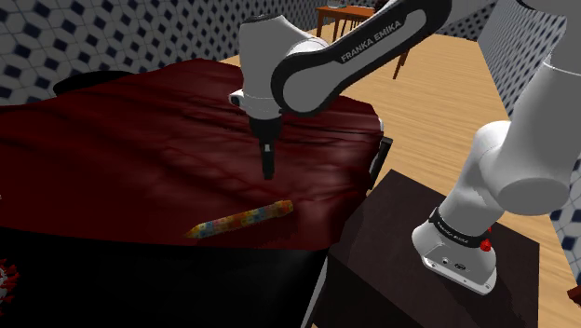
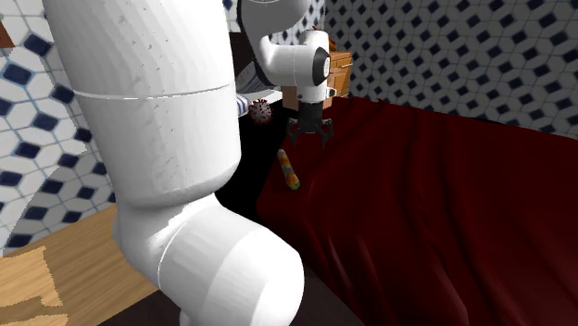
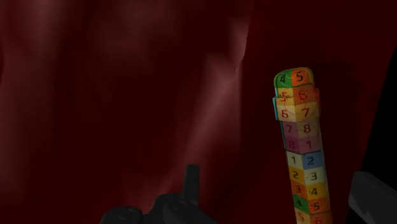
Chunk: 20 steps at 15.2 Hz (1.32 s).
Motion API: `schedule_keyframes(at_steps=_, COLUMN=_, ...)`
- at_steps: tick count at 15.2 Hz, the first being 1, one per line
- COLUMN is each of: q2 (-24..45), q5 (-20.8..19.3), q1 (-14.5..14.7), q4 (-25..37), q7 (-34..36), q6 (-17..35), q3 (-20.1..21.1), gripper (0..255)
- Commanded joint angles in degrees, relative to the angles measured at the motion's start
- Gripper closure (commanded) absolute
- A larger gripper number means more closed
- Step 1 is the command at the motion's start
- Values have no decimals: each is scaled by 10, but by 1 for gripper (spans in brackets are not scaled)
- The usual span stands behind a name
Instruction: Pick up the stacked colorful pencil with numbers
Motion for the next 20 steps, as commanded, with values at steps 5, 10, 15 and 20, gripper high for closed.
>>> schedule_keyframes(at_steps=5, q2=91, q5=-26, q1=31, q4=47, q7=-20, q6=43, q3=26, gripper=0)
schedule_keyframes(at_steps=10, q2=157, q5=-52, q1=59, q4=87, q7=-30, q6=65, q3=42, gripper=0)
schedule_keyframes(at_steps=15, q2=183, q5=-63, q1=63, q4=81, q7=-23, q6=97, q3=37, gripper=0)
schedule_keyframes(at_steps=20, q2=198, q5=-68, q1=65, q4=80, q7=-19, q6=111, q3=34, gripper=255)
